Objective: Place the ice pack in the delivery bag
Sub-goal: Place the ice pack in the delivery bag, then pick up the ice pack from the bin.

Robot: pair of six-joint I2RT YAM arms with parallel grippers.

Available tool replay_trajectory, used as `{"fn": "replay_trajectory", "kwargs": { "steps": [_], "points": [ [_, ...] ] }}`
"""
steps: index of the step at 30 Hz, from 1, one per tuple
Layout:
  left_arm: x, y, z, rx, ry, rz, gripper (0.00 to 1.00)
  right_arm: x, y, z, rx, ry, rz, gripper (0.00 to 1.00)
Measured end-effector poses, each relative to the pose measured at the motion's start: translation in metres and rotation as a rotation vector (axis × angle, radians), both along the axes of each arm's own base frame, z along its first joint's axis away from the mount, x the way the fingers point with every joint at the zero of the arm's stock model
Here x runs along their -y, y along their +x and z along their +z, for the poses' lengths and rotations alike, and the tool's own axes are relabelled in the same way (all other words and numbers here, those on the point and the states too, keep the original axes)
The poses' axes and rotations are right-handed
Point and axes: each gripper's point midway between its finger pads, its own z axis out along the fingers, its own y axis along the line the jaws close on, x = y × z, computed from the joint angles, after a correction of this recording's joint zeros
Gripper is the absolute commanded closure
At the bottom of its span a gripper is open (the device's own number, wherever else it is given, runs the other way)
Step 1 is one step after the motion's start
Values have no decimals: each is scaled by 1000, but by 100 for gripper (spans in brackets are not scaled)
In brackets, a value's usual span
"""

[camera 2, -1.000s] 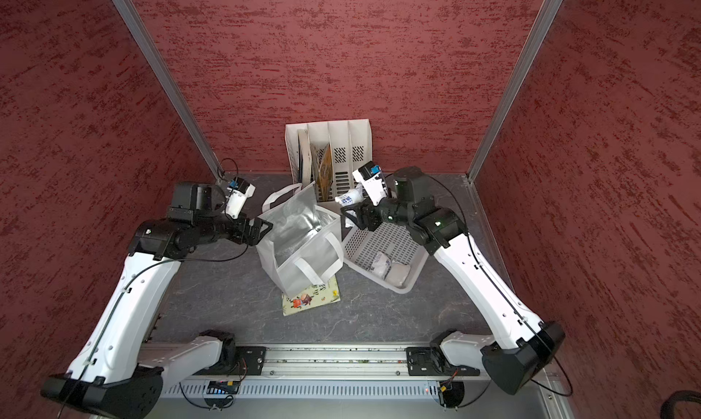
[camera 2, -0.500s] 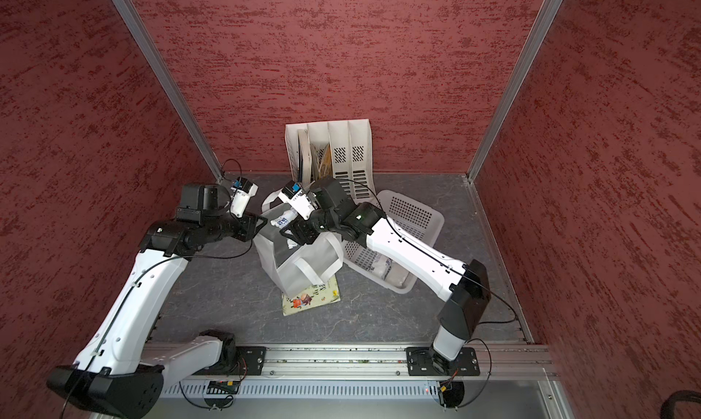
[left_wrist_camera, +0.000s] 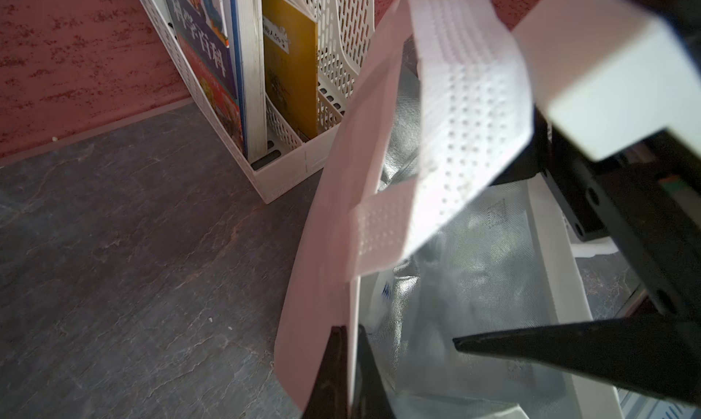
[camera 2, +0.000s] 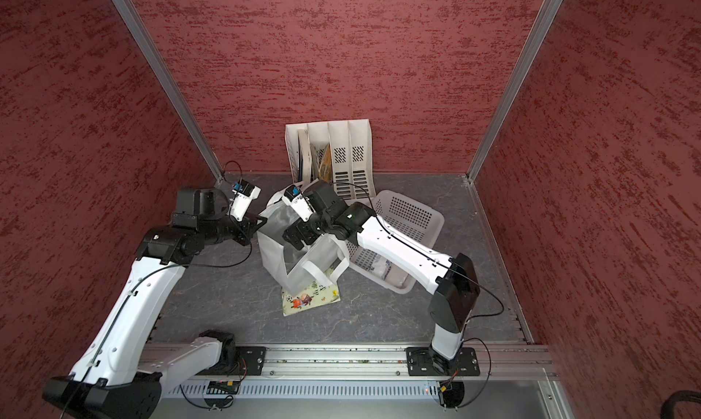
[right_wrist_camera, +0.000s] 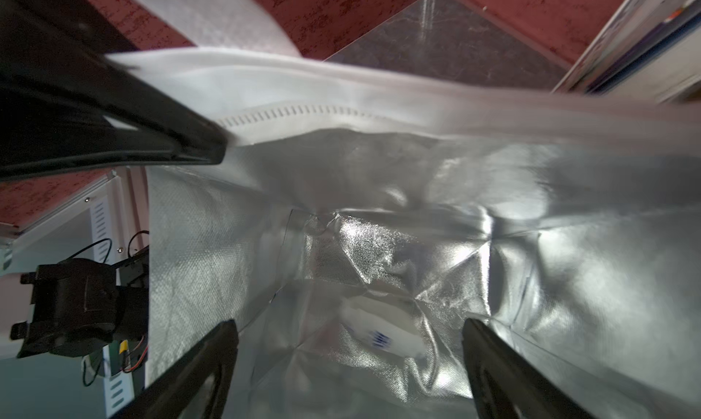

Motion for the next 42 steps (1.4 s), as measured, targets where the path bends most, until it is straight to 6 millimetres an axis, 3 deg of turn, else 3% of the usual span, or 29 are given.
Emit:
{"fn": "replay_trajectory", "kwargs": {
  "steps": [3, 7, 8, 10, 12, 15, 16, 19, 26, 29, 34, 42],
  "points": [
    [3, -3, 0, 14, -5, -26, 100, 35, -8, 21, 47, 21, -49, 2],
    [6, -4, 1, 33, -9, -49, 100, 121, -2, 44, 46, 105, -247, 2],
    [6, -5, 1, 39, -11, -54, 100, 142, 1, 41, 22, 111, -301, 2],
    [7, -6, 2, 46, -14, -62, 100, 180, 10, 17, -62, 63, -420, 2],
    [9, -7, 3, 50, -18, -72, 100, 198, 8, -22, -190, -37, -493, 5],
    [11, -9, 6, 58, -23, -81, 100, 209, -1, -96, -440, -218, -591, 16],
    [11, -10, 7, 63, -25, -84, 100, 214, -8, -130, -554, -299, -645, 17],
    [13, -12, 10, 72, -31, -95, 100, 225, -22, -178, -740, -419, -772, 18],
    [17, -17, 11, 78, -42, -115, 100, 235, -27, -214, -852, -505, -942, 17],
    [18, -20, 13, 85, -44, -118, 100, 232, -18, -228, -858, -526, -962, 18],
    [19, -22, 14, 90, -47, -125, 100, 233, -13, -255, -876, -577, -990, 25],
    [22, -25, 15, 91, -52, -141, 100, 231, -4, -252, -826, -537, -1004, 66]
  ]
}}
